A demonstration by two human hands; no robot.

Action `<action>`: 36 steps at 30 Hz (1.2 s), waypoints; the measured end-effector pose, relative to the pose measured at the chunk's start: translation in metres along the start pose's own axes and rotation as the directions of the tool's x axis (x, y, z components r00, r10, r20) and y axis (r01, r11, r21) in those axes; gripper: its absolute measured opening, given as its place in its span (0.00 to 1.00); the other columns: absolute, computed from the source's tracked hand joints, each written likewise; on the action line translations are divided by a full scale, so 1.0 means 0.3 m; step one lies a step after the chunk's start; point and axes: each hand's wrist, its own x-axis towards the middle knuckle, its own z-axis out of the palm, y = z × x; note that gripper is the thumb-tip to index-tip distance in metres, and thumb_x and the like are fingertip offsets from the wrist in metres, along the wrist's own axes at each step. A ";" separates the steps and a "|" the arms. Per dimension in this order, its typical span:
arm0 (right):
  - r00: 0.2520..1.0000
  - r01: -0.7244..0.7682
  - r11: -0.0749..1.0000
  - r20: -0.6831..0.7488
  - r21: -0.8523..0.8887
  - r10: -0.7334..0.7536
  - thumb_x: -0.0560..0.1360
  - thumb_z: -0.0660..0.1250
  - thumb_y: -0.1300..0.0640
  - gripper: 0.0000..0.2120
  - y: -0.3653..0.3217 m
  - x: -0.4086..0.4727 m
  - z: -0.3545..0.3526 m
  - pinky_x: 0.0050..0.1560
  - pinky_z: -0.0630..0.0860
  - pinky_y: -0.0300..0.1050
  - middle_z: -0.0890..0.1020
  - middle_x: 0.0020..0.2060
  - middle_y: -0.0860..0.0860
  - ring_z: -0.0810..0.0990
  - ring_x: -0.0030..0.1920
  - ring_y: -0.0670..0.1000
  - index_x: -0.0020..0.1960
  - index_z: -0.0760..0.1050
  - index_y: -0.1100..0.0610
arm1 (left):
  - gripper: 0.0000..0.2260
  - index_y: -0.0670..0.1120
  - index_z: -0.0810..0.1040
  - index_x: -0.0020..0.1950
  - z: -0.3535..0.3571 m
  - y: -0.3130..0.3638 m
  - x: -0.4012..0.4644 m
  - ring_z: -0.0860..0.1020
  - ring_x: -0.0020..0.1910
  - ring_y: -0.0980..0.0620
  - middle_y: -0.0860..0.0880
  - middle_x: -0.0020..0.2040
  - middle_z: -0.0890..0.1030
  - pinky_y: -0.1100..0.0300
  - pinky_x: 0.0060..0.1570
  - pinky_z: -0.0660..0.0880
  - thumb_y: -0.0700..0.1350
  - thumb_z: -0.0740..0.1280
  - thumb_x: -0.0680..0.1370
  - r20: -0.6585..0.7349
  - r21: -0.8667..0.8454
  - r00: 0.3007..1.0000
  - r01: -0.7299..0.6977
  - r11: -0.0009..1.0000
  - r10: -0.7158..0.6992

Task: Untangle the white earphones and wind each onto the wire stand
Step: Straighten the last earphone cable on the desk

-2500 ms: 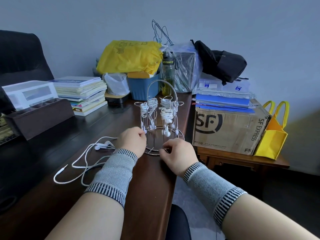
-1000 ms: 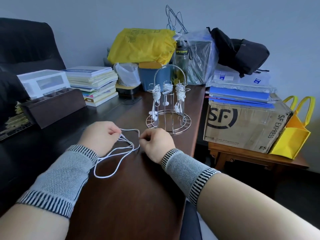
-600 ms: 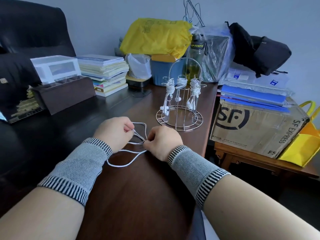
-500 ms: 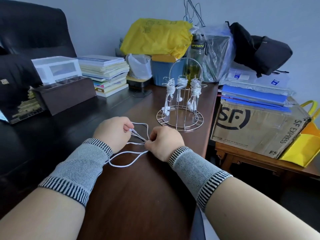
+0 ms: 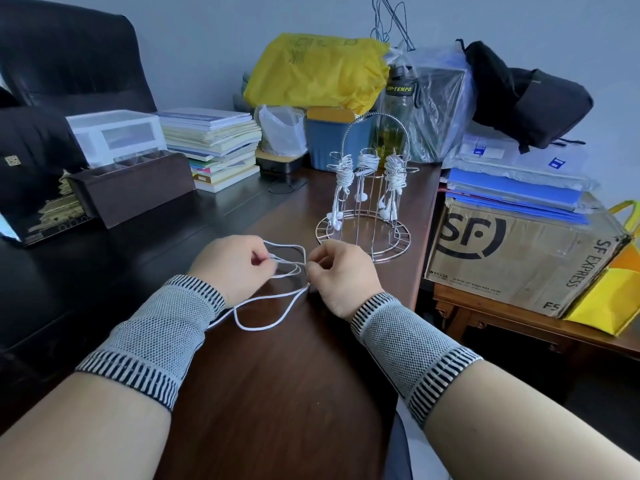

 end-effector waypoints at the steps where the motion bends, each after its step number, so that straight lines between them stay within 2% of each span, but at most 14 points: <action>1: 1.000 0.004 1.000 -0.003 0.007 -0.004 0.73 0.66 0.57 0.08 0.001 0.002 0.002 0.51 0.78 0.47 0.83 0.36 0.48 0.83 0.42 0.51 0.37 0.73 0.48 | 0.09 0.51 0.81 0.40 0.003 0.005 -0.004 0.79 0.45 0.51 0.54 0.40 0.82 0.56 0.47 0.75 0.55 0.69 0.75 0.051 -0.020 0.998 -0.025 0.999 0.026; 4: 1.000 0.000 1.000 -0.011 0.020 0.001 0.73 0.65 0.58 0.08 0.004 0.006 0.007 0.52 0.78 0.47 0.83 0.37 0.48 0.83 0.41 0.52 0.38 0.71 0.47 | 0.09 0.55 0.83 0.43 0.011 0.024 -0.012 0.78 0.46 0.54 0.56 0.44 0.82 0.55 0.50 0.76 0.59 0.72 0.72 0.142 -0.053 0.986 -0.077 0.996 0.084; 8: 1.000 0.008 1.000 -0.022 0.016 -0.008 0.74 0.62 0.61 0.06 0.005 0.005 0.004 0.51 0.77 0.44 0.82 0.37 0.48 0.82 0.42 0.52 0.43 0.73 0.50 | 0.06 0.54 0.85 0.44 0.028 0.018 -0.003 0.79 0.51 0.51 0.55 0.48 0.84 0.52 0.55 0.75 0.52 0.70 0.76 0.094 -0.047 0.981 -0.165 0.985 0.169; 12: 1.000 -0.006 0.995 -0.025 -0.105 0.003 0.76 0.59 0.61 0.09 -0.008 -0.001 -0.002 0.48 0.72 0.43 0.82 0.41 0.51 0.79 0.46 0.55 0.49 0.76 0.52 | 0.07 0.50 0.86 0.42 0.013 0.021 -0.006 0.80 0.45 0.57 0.55 0.43 0.85 0.56 0.52 0.77 0.49 0.69 0.77 0.015 -0.280 0.982 -0.176 0.944 0.188; 14: 1.000 -0.014 0.979 -0.018 -0.202 0.010 0.76 0.59 0.60 0.10 -0.016 -0.001 0.000 0.47 0.70 0.43 0.83 0.46 0.53 0.79 0.50 0.56 0.50 0.78 0.52 | 0.08 0.46 0.85 0.41 -0.012 0.038 -0.012 0.80 0.40 0.59 0.51 0.38 0.84 0.59 0.47 0.79 0.43 0.68 0.77 -0.090 -0.485 0.987 -0.163 0.859 0.136; 17: 0.999 -0.045 0.967 -0.014 -0.251 0.042 0.76 0.60 0.57 0.10 -0.022 -0.003 0.003 0.47 0.70 0.43 0.83 0.47 0.53 0.79 0.50 0.57 0.49 0.79 0.53 | 0.11 0.42 0.82 0.39 -0.038 0.046 -0.010 0.83 0.39 0.55 0.44 0.39 0.84 0.59 0.42 0.78 0.38 0.64 0.79 -0.184 -0.722 0.983 -0.141 0.678 0.008; 21: 0.997 -0.076 0.961 -0.038 -0.266 0.069 0.74 0.60 0.56 0.09 -0.023 -0.003 0.002 0.46 0.72 0.43 0.83 0.44 0.54 0.80 0.48 0.58 0.46 0.79 0.54 | 0.18 0.48 0.81 0.33 -0.041 0.055 -0.008 0.84 0.38 0.50 0.46 0.38 0.85 0.58 0.41 0.76 0.38 0.61 0.81 -0.113 -0.905 0.990 -0.070 0.420 -0.079; 25: 0.999 -0.029 0.953 0.017 -0.302 0.036 0.73 0.61 0.55 0.09 -0.024 -0.007 0.001 0.47 0.74 0.44 0.83 0.44 0.54 0.80 0.48 0.58 0.45 0.79 0.55 | 0.14 0.42 0.75 0.38 -0.056 0.080 -0.009 0.83 0.37 0.50 0.46 0.36 0.84 0.59 0.42 0.75 0.39 0.58 0.82 -0.043 -0.975 0.993 -0.017 0.223 -0.112; 27: 0.999 -0.007 0.961 0.042 -0.277 0.019 0.72 0.62 0.54 0.06 -0.024 -0.010 0.000 0.46 0.73 0.43 0.83 0.43 0.53 0.79 0.47 0.56 0.43 0.77 0.52 | 0.13 0.42 0.74 0.39 -0.066 0.081 -0.010 0.84 0.38 0.50 0.46 0.37 0.85 0.58 0.43 0.75 0.40 0.58 0.83 -0.016 -0.987 0.994 0.001 0.162 -0.104; 30: 0.999 -0.031 0.989 -0.009 -0.145 0.030 0.72 0.63 0.55 0.04 -0.022 -0.012 -0.009 0.46 0.74 0.43 0.83 0.39 0.51 0.80 0.45 0.55 0.39 0.74 0.49 | 0.13 0.42 0.74 0.38 -0.062 0.087 -0.016 0.83 0.36 0.51 0.45 0.38 0.84 0.58 0.42 0.74 0.39 0.58 0.82 0.026 -0.977 0.995 0.045 0.209 -0.096; 32: 0.991 -0.074 0.995 -0.105 0.061 0.080 0.73 0.62 0.58 0.06 -0.020 -0.011 -0.024 0.45 0.76 0.42 0.83 0.36 0.49 0.81 0.41 0.50 0.39 0.75 0.51 | 0.13 0.42 0.75 0.38 -0.059 0.096 -0.020 0.82 0.34 0.51 0.45 0.38 0.84 0.59 0.38 0.72 0.39 0.60 0.82 0.038 -0.954 0.997 0.058 0.294 -0.075; 34: 0.980 -0.059 0.930 -0.158 0.364 0.124 0.75 0.62 0.63 0.09 -0.027 -0.016 -0.047 0.40 0.74 0.34 0.81 0.35 0.45 0.79 0.33 0.39 0.46 0.77 0.52 | 0.12 0.42 0.78 0.40 -0.065 0.107 -0.025 0.80 0.32 0.52 0.47 0.38 0.84 0.60 0.35 0.71 0.40 0.61 0.81 0.022 -0.909 0.999 0.036 0.415 -0.039; 36: 0.992 -0.005 0.794 -0.097 0.608 0.080 0.76 0.62 0.67 0.12 -0.044 -0.024 -0.072 0.38 0.70 0.26 0.79 0.41 0.45 0.77 0.36 0.39 0.55 0.77 0.54 | 0.11 0.44 0.81 0.41 -0.074 0.117 -0.025 0.76 0.28 0.55 0.51 0.35 0.83 0.62 0.32 0.71 0.41 0.64 0.81 -0.025 -0.805 0.999 -0.032 0.593 0.019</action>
